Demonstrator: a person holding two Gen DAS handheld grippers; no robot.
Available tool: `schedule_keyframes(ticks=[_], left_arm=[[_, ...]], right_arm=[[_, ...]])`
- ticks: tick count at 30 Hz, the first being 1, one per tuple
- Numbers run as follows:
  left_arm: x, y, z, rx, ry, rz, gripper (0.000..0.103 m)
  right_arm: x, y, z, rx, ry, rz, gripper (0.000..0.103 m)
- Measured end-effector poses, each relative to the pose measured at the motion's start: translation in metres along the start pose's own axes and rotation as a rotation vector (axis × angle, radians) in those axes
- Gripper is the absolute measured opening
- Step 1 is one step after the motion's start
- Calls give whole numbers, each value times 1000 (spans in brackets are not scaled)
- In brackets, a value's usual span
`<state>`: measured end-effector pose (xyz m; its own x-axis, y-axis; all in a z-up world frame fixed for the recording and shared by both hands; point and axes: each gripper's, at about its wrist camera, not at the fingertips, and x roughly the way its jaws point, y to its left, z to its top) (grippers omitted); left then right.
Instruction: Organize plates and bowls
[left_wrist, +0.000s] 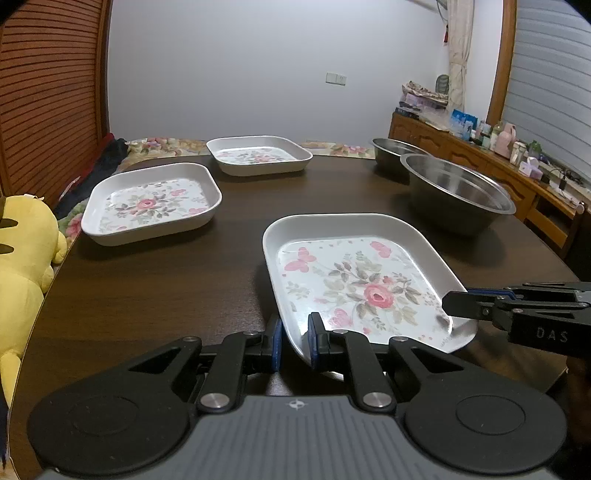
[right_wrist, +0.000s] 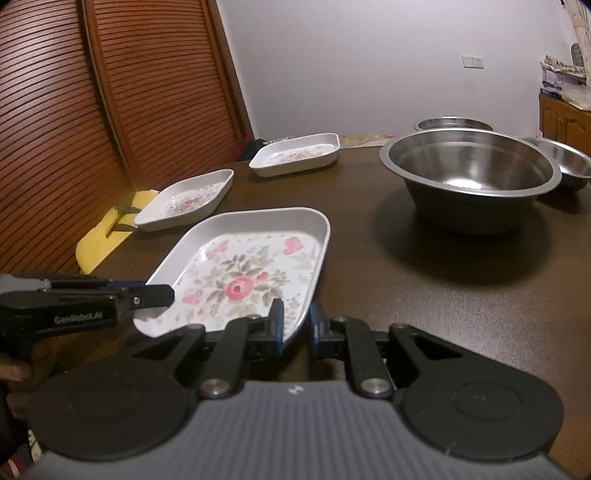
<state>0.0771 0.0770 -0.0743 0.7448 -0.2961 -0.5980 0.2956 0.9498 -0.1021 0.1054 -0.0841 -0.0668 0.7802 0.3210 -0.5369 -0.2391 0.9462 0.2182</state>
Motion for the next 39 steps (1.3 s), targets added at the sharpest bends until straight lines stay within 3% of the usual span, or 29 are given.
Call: schedule_keyframes(ticks=[17, 25, 29, 39], left_arm=[[3, 4, 2, -25, -4, 9, 17], [0, 6, 8, -45, -19, 10, 30], [-3, 7, 14, -34, -32, 21, 36], [-7, 33, 48, -22, -82, 91, 49]], right_arm=[[-1, 2, -6, -39, -19, -19, 22], [-2, 1, -5, -39, -25, -29, 22], [-6, -1, -2, -41, -52, -41, 32], [-13, -8, 46, -90, -111, 23, 39]])
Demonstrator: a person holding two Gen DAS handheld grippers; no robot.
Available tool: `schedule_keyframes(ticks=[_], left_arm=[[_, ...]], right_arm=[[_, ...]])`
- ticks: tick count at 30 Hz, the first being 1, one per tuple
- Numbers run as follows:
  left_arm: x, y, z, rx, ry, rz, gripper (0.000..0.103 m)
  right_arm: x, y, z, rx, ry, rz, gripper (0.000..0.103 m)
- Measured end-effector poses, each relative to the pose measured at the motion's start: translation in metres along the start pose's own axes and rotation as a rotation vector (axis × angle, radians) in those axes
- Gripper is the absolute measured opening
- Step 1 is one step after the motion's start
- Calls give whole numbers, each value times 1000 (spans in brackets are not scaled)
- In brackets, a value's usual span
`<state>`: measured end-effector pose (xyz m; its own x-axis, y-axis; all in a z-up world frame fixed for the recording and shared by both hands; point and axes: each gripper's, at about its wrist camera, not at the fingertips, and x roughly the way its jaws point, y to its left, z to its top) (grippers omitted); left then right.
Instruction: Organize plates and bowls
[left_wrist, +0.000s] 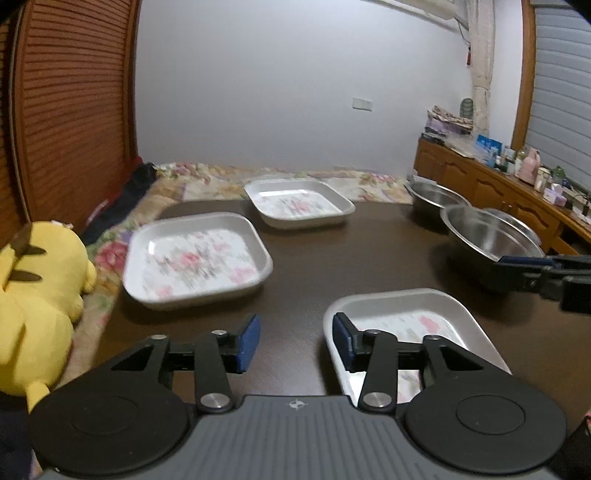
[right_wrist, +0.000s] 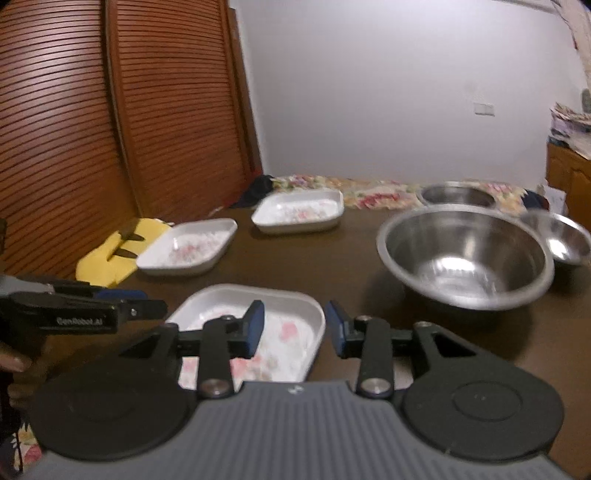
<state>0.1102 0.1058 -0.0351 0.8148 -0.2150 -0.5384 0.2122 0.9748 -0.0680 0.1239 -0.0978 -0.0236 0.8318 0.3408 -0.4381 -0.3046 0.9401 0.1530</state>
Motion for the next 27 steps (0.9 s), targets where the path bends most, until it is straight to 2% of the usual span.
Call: schedule_keyframes(ticks=[2, 5, 11, 19, 27], left_arm=[[2, 11, 8, -1, -8, 22, 49], [8, 29, 17, -4, -14, 61, 50], [25, 65, 32, -29, -11, 120, 50], [57, 107, 38, -75, 20, 153, 51], [80, 137, 39, -128, 35, 154, 51]], right_arm=[[10, 1, 21, -6, 15, 51, 39], [17, 2, 33, -8, 30, 84, 39], [60, 21, 70, -45, 82, 182, 39], [113, 42, 83, -63, 204, 254, 39], [154, 53, 93, -53, 295, 273, 39]])
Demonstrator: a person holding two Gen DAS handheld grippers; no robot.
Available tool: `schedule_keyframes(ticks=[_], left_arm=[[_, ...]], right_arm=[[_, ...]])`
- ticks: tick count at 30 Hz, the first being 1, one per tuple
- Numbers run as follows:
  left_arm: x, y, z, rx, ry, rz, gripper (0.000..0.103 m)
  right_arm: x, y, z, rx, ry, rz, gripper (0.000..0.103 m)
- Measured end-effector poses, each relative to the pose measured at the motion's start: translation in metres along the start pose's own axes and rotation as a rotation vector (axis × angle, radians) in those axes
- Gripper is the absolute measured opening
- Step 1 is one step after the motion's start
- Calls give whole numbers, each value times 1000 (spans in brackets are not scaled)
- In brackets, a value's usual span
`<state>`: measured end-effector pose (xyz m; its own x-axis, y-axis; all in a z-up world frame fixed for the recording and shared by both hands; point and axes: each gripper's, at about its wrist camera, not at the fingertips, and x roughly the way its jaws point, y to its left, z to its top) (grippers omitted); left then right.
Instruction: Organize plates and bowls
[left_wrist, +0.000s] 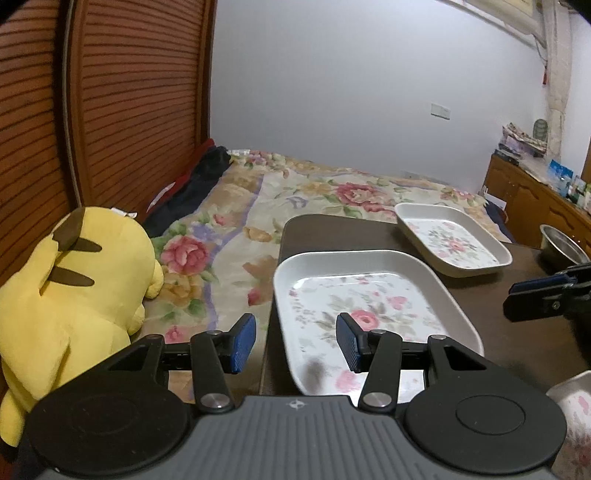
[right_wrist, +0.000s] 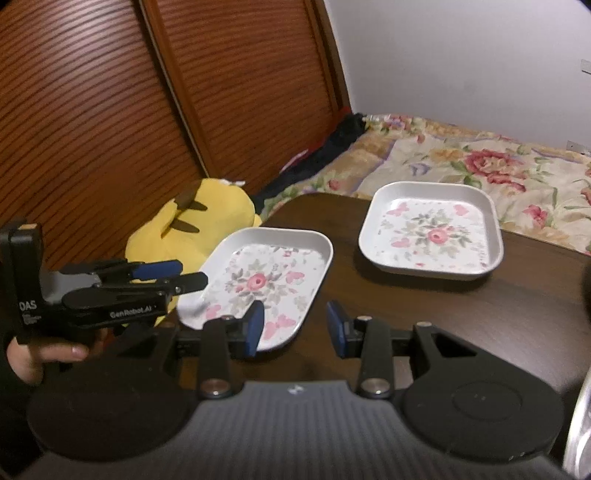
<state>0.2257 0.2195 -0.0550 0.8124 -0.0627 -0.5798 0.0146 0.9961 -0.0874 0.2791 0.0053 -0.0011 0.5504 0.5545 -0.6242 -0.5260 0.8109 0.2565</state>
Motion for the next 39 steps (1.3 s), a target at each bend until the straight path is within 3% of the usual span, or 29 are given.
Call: schedule_keyframes(ticks=[8, 12, 23, 29, 31, 33, 39], left_arm=[[10, 8, -1, -34, 12, -41, 44], [13, 7, -2, -35, 20, -49, 36], [14, 5, -5, -45, 35, -67, 26], [13, 5, -8, -49, 35, -55, 18], [13, 5, -9, -48, 35, -49, 17], [13, 6, -9, -49, 34, -47, 16], [8, 0, -7, -46, 43, -37, 15]], right_arm=[[35, -1, 9, -4, 59, -13, 39], [52, -2, 10, -1, 85, -22, 36], [65, -3, 9, 7, 108, -23, 22], [67, -2, 8, -2, 111, -22, 21], [68, -2, 8, -1, 110, -21, 21], [68, -2, 7, -3, 112, -18, 13], [68, -2, 7, -10, 109, -21, 12]])
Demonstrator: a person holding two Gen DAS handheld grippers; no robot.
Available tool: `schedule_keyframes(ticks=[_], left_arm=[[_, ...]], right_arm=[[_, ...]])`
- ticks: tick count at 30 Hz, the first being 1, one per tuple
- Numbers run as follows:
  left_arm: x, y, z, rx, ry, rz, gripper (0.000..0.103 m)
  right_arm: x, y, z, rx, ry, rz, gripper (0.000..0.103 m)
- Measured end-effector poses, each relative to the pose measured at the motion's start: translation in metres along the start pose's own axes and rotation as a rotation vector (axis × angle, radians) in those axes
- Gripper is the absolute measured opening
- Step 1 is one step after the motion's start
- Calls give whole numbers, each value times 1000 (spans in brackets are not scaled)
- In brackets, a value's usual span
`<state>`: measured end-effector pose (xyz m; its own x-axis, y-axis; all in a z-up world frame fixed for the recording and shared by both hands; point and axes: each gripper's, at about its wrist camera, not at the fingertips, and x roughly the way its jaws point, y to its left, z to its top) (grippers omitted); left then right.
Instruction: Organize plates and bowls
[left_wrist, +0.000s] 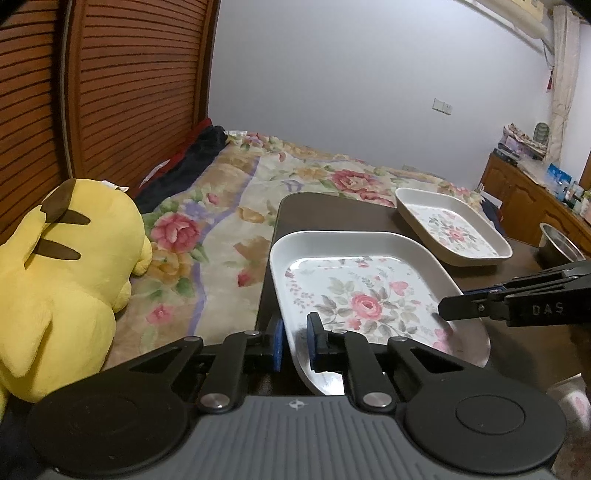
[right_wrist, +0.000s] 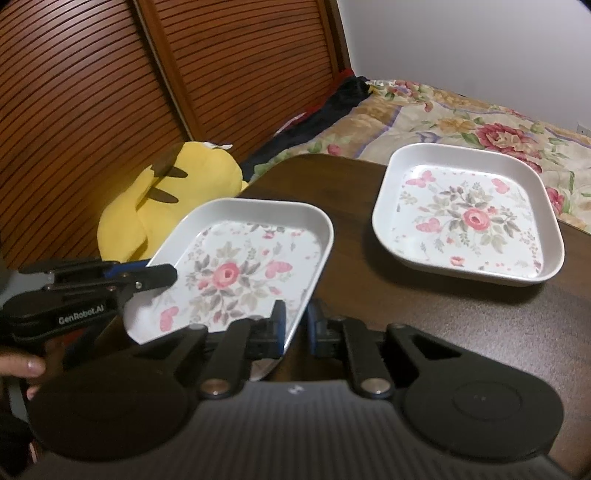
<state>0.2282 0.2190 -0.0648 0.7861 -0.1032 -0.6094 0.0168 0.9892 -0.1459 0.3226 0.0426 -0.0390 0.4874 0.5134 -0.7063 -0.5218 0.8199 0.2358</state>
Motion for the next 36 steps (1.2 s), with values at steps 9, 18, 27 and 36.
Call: schedule_keyframes(ticks=[9, 18, 27, 36], left_arm=[[-21, -18, 8, 35, -23, -15, 15], [-55, -52, 12, 81, -61, -39, 15], [-81, -82, 7, 115, -88, -62, 15], [-100, -109, -5, 151, -102, -101, 15]], right_arm=[[-16, -5, 2, 30, -23, 2, 11], [-56, -11, -3, 36, -79, -11, 11], [-103, -18, -15, 29, -151, -28, 11], [-138, -31, -43, 59, -187, -48, 11]])
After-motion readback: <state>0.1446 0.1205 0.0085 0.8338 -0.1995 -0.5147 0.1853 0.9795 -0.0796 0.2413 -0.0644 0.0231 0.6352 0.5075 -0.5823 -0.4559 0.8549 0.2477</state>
